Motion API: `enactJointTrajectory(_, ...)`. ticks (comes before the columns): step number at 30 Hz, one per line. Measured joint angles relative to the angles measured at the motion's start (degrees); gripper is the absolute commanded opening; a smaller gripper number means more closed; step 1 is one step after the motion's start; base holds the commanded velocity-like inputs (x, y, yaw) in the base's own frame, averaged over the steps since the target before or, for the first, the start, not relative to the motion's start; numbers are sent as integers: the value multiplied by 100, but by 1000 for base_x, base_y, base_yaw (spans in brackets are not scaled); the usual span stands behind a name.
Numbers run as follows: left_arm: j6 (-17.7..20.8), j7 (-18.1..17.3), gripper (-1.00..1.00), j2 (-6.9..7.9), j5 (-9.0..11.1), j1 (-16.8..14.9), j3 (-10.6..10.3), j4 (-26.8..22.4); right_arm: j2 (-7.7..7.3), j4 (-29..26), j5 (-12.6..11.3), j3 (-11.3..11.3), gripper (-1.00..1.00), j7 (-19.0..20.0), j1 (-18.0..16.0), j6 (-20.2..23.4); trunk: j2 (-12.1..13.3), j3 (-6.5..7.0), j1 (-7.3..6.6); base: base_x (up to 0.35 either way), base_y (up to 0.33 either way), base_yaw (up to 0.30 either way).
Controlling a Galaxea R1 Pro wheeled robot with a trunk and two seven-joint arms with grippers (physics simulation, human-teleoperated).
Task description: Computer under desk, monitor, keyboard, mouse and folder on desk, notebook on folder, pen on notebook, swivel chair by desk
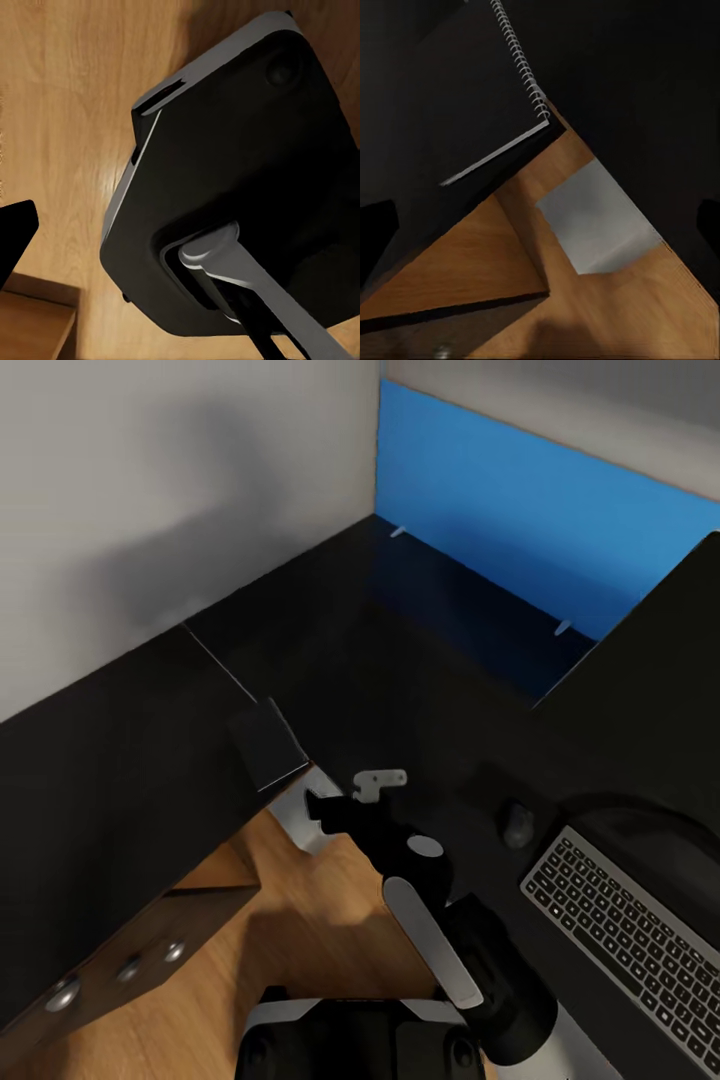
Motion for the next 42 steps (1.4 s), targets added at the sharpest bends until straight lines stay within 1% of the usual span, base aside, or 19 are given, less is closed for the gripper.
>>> enactJointTrajectory(2,56,98,100,-2,12,-33,-4,-19,-57,0,-4,-26,100,309,2,129,0,16,0,0,0,128)
enactJointTrajectory(3,230,202,100,-7,27,-83,-13,-50,-105,1,-5,-101,100,919,1,376,0,24,0,0,0,135)
enactJointTrajectory(4,293,229,100,-8,29,-112,-16,-56,-117,1,0,-151,100,1127,0,450,0,32,0,0,0,137)
enactJointTrajectory(6,377,266,100,-9,23,-187,-20,-60,-130,1,5,-264,100,1413,-2,559,0,48,0,0,0,138)
enactJointTrajectory(9,481,317,100,-7,-2,-345,-29,-27,-139,1,18,-402,100,1711,-1,677,0,72,0,0,0,141)
enactJointTrajectory(10,499,337,100,-6,-7,-378,-31,-22,-138,1,26,-419,100,1755,0,693,0,80,0,0,0,142)
enactJointTrajectory(15,545,538,100,-10,-16,-487,-40,14,-120,1,57,-469,100,1876,-4,746,0,120,0,0,0,147)
enactJointTrajectory(19,536,599,100,-12,-17,-516,-47,47,-107,1,68,-473,100,1850,-4,755,0,152,0,0,0,154)
enactJointTrajectory(22,531,606,100,-13,-18,-525,-51,58,-99,1,69,-470,100,1756,-5,756,0,176,0,0,0,151)
enactJointTrajectory(23,525,596,100,-9,-19,-530,-53,67,-91,1,69,-464,100,1643,-5,751,0,184,0,0,0,146)
enactJointTrajectory(27,516,571,100,-7,-20,-533,-50,74,-87,1,67,-460,100,1556,-5,739,0,216,0,0,0,143)
enactJointTrajectory(35,508,632,100,-5,-21,-534,-54,83,-82,1,60,-429,100,1518,-5,736,0,280,0,0,0,159)
enactJointTrajectory(42,515,650,100,-4,-23,-535,-55,87,-79,1,58,-309,100,1525,-5,735,0,336,0,0,0,161)
